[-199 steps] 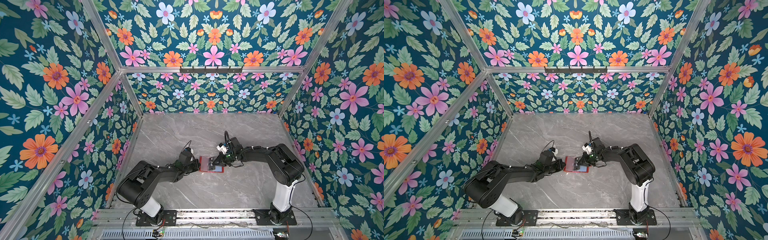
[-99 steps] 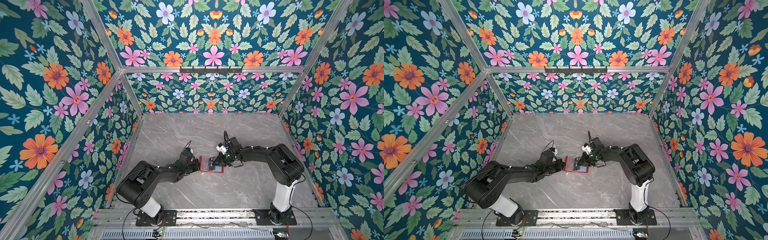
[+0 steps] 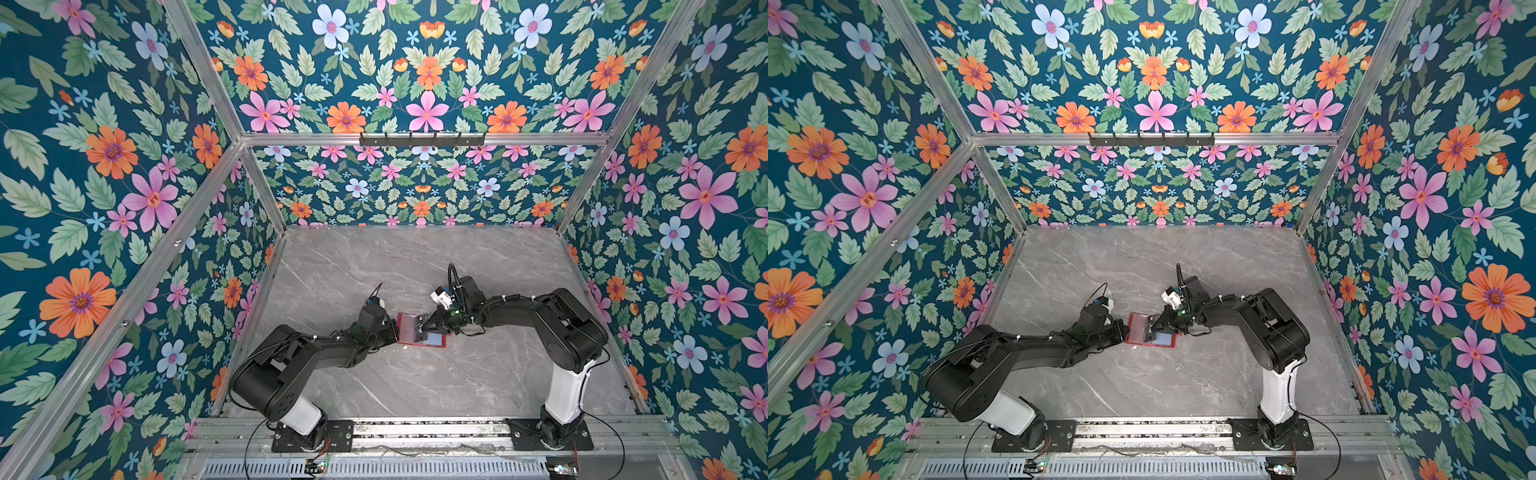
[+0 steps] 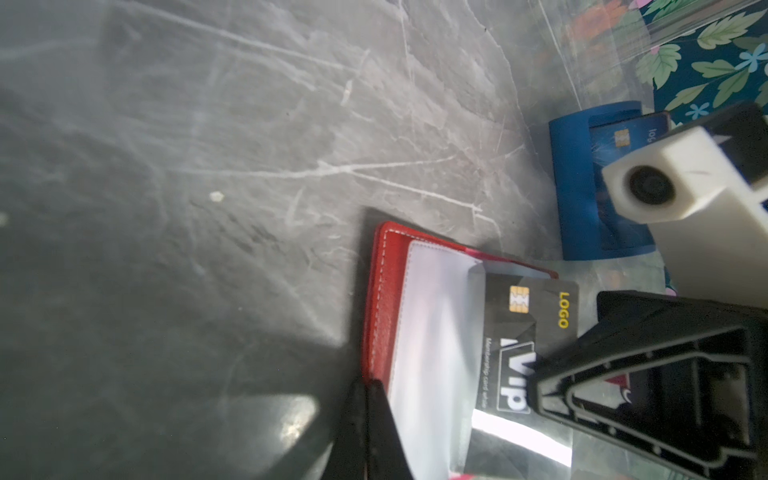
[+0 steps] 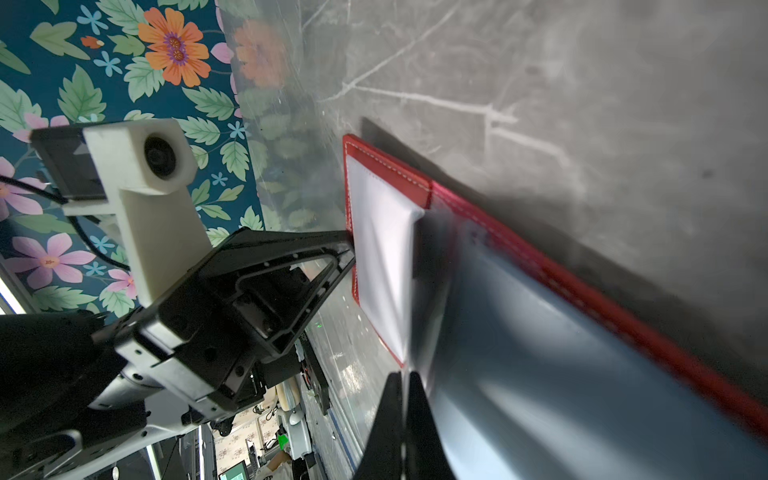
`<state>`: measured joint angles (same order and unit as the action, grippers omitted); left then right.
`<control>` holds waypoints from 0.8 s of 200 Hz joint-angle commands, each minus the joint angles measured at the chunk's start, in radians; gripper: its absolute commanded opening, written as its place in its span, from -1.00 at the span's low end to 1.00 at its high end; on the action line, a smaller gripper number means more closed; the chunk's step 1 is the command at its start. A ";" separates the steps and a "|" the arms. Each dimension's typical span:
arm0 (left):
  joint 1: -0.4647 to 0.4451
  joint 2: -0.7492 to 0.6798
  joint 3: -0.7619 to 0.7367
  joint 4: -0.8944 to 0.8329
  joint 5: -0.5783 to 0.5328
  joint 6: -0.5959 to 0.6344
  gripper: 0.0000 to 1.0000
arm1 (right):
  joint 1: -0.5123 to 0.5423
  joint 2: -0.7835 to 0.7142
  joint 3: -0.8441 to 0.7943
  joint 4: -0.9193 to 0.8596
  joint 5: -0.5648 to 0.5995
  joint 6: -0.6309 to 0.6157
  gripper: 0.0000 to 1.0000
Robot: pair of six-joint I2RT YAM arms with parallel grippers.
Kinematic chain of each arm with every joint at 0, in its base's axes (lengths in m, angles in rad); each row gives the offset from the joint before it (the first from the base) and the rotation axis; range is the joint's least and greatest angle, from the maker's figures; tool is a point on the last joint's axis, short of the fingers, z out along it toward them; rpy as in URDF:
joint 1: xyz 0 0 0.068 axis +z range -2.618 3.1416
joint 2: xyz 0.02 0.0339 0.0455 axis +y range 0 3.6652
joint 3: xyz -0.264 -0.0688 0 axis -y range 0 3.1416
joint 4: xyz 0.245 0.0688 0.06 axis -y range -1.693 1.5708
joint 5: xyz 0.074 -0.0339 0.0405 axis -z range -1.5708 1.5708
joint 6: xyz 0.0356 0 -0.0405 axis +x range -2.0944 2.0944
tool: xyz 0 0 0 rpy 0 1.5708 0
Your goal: Put the credit cards into the card holder
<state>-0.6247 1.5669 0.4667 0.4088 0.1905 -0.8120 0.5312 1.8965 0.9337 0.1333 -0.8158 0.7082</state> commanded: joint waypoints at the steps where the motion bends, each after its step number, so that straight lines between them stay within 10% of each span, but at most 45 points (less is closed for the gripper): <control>1: -0.002 0.015 -0.006 -0.169 -0.042 -0.023 -1.00 | 0.004 -0.011 -0.002 0.023 -0.030 0.012 -1.00; 129: -0.006 -0.032 -0.031 -0.173 0.011 -0.023 -1.00 | 0.003 0.010 -0.021 0.069 0.043 0.047 -1.00; 160: -0.009 -0.034 -0.033 -0.165 0.033 -0.015 -1.00 | 0.003 0.011 -0.019 0.049 0.049 0.037 -0.58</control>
<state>-0.6304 1.5272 0.4427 0.3912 0.2043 -0.8375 0.5335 1.9079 0.9119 0.1894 -0.7940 0.7544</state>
